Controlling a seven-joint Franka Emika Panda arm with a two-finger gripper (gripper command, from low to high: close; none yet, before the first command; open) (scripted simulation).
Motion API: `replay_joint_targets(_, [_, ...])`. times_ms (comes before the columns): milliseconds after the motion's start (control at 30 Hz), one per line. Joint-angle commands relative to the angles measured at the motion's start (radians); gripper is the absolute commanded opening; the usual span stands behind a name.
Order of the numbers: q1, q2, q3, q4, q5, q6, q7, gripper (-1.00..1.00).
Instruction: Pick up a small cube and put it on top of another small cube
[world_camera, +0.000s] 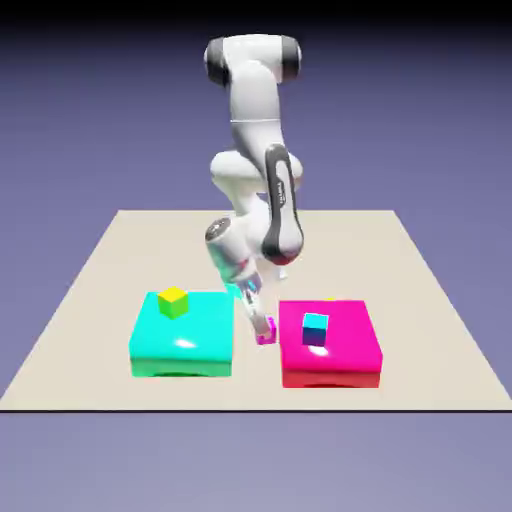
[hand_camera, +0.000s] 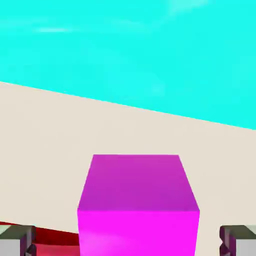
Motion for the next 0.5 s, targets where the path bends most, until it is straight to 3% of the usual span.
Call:
replay_joint_targets(0, [0.000, 0.007, 0.003, 0.002, 0.008, 0.005, -0.007, 0.00])
replay_joint_targets(33, [0.000, 0.007, 0.003, 0.002, 0.008, 0.005, -0.007, -1.00])
replay_joint_targets(333, [0.018, -0.282, -0.115, -0.082, -0.305, -0.187, 0.253, -1.00])
replay_joint_targets(467, [0.004, -0.274, -0.084, -0.057, -0.400, -0.206, 0.267, -1.00])
